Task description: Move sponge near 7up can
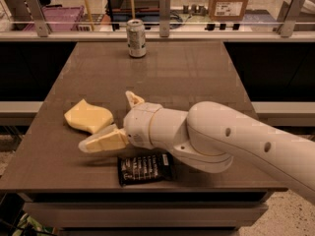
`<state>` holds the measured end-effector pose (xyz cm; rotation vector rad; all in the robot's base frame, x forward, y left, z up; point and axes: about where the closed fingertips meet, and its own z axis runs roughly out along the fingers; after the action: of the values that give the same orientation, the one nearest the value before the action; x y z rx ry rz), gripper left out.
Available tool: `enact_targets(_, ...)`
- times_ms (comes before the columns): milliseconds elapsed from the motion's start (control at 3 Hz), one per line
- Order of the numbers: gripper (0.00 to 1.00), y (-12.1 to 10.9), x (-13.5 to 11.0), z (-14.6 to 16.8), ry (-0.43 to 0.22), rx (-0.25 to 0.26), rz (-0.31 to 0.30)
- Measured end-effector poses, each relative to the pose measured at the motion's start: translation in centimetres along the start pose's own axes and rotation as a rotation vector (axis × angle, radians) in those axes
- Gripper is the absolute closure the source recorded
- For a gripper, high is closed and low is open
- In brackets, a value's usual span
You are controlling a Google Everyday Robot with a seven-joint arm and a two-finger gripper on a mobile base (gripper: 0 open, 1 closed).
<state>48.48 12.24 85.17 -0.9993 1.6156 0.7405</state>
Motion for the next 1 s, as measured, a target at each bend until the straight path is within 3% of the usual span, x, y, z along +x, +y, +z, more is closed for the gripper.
enact_targets(1000, 0.00, 1.7, -0.4, 2.6, 0.038, 0.067, -0.006)
